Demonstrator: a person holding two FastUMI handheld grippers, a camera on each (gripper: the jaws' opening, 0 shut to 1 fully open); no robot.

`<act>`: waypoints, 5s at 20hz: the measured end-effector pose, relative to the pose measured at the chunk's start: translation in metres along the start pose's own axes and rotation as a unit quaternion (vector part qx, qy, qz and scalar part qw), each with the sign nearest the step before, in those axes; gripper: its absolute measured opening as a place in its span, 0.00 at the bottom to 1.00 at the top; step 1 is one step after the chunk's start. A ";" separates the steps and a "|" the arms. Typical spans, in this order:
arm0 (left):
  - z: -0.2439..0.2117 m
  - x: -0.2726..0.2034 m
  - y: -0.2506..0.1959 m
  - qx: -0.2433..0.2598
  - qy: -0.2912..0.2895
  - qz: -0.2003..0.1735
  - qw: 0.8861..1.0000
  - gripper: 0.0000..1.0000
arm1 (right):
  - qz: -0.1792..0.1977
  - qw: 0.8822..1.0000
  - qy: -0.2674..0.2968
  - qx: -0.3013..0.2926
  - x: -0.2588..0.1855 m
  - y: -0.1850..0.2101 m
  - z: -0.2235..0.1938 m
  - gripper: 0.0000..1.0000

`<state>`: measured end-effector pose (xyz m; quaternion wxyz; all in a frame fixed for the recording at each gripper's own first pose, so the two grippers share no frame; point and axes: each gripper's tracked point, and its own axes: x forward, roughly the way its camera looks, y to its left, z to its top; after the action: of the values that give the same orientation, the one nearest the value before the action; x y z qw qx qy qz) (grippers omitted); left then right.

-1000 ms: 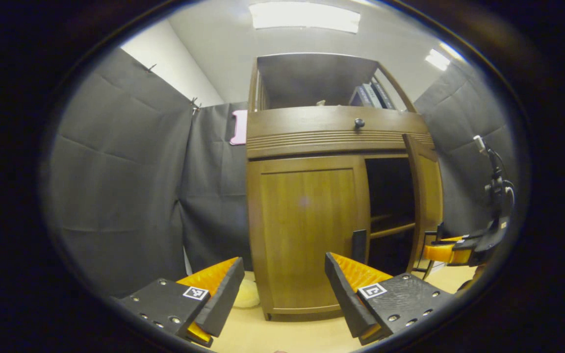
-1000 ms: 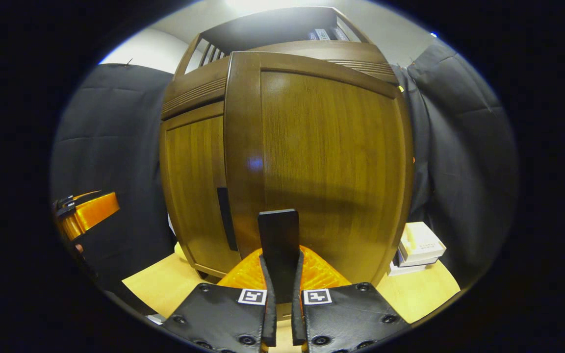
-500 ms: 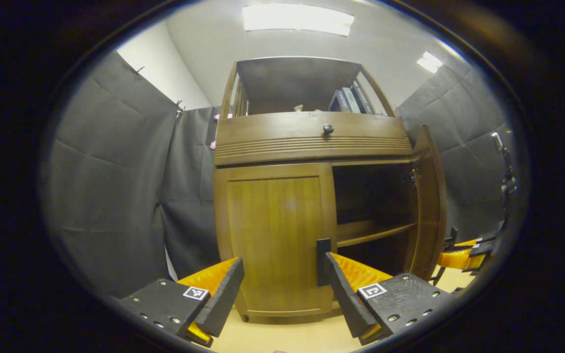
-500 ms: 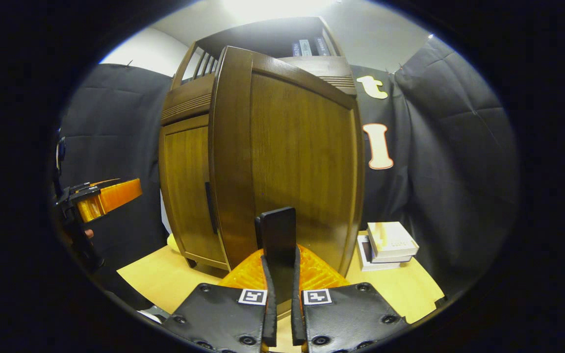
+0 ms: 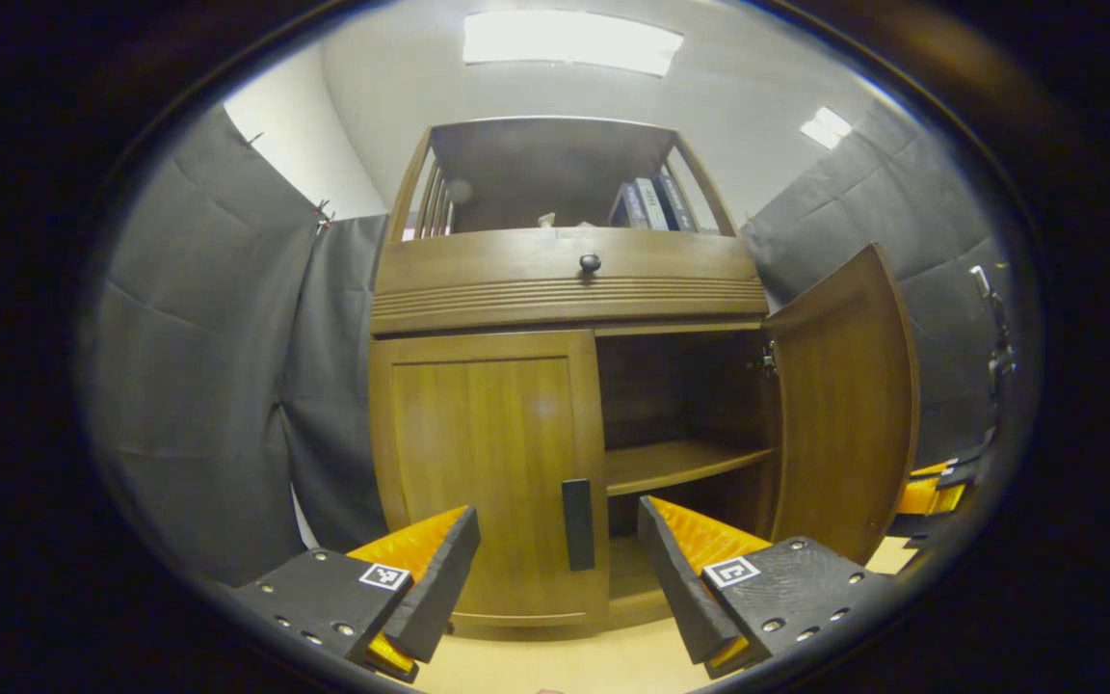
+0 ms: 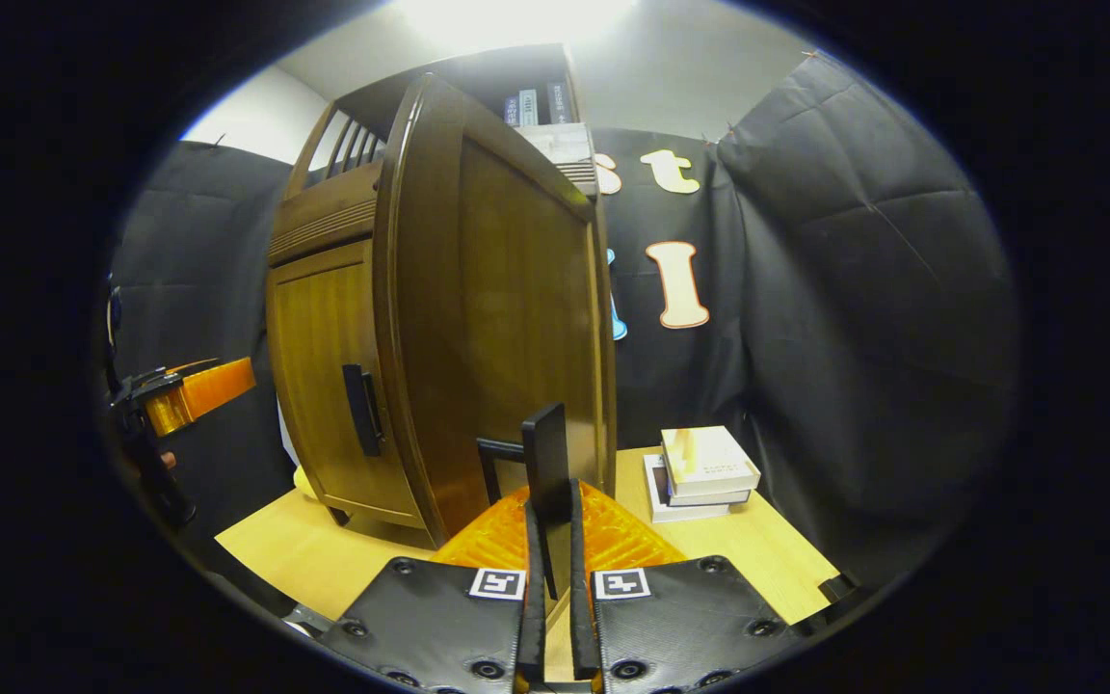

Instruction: Open the right door of the double-door shoe cabinet with the right hand, and open the left door with the left hand.

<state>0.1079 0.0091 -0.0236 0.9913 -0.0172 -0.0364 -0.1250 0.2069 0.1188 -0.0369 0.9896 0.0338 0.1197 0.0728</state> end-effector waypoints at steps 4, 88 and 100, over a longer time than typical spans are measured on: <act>-0.004 0.004 -0.005 0.006 0.001 -0.006 1.000 0.96 | -0.029 1.000 -0.002 0.010 -0.001 -0.033 0.002 0.11; -0.047 -0.045 0.079 -0.006 0.074 0.017 0.997 0.08 | 0.068 0.997 -0.015 -0.037 -0.089 0.073 0.018 1.00; -0.038 -0.056 0.130 -0.015 0.045 0.050 0.998 0.09 | 0.077 0.996 -0.017 -0.038 -0.095 0.136 0.014 0.96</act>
<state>0.0891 0.1469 -0.0689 0.9966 -0.0286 0.0111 -0.0763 0.1010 0.2378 0.0100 0.9835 0.0063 0.0967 0.1529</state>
